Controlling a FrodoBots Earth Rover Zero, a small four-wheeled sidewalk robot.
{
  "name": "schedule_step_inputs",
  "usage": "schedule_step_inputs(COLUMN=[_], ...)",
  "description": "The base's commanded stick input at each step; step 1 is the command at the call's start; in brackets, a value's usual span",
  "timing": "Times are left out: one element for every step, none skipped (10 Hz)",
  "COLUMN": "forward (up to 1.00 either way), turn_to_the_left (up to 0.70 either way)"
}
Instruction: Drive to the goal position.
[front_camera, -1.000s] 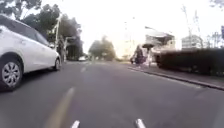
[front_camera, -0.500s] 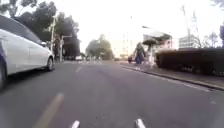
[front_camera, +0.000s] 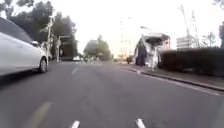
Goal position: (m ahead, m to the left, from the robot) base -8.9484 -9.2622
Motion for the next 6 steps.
schedule_step_inputs(forward=[0.7,0.7,0.7,0.7,0.7,0.7], turn_to_the_left=[0.0,0.0,0.02,0.08,0.09,0.04])
